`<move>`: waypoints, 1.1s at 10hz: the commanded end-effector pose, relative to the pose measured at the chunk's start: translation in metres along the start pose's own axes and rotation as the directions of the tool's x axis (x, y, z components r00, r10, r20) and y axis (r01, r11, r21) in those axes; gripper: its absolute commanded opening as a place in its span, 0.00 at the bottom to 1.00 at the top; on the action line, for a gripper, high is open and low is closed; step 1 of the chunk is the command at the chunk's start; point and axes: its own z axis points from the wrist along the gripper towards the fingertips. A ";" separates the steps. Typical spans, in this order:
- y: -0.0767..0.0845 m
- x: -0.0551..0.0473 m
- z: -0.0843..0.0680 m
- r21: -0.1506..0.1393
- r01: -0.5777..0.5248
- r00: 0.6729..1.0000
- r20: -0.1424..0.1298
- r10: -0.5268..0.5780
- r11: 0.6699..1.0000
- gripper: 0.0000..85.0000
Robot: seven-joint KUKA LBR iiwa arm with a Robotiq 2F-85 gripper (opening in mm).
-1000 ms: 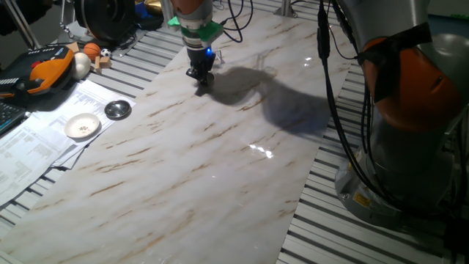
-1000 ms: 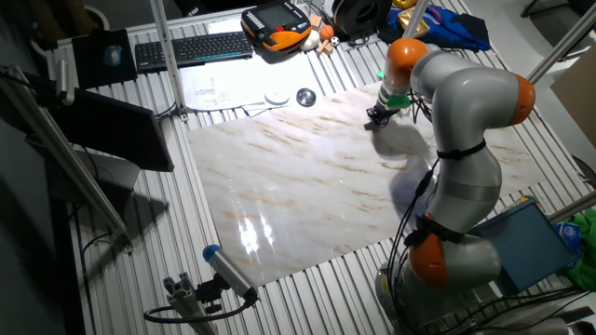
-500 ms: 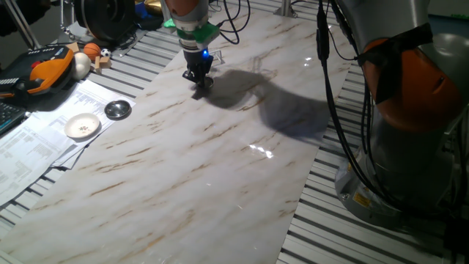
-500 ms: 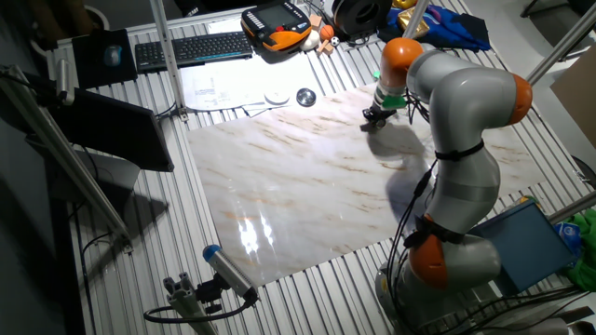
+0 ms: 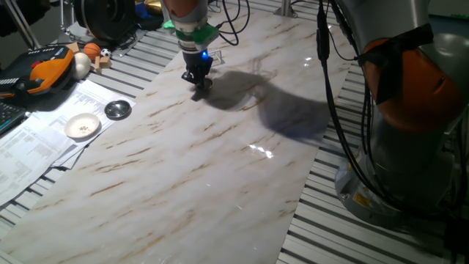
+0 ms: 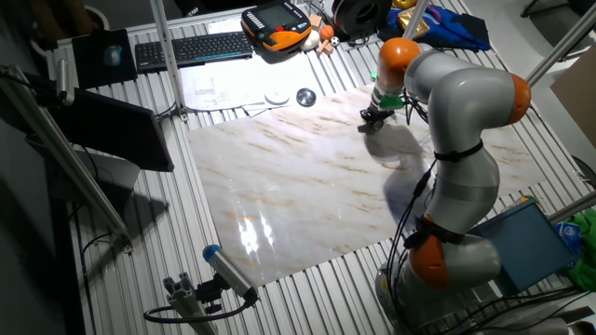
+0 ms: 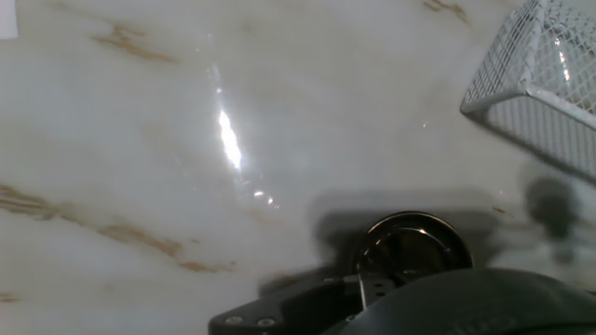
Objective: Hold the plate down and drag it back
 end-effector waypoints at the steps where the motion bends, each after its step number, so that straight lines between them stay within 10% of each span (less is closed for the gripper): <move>1: 0.001 0.001 0.001 -0.001 -0.003 1.000 0.000 0.003 1.000 0.00; 11: 0.024 0.015 0.004 -0.014 -0.051 0.999 -0.013 0.051 0.999 0.00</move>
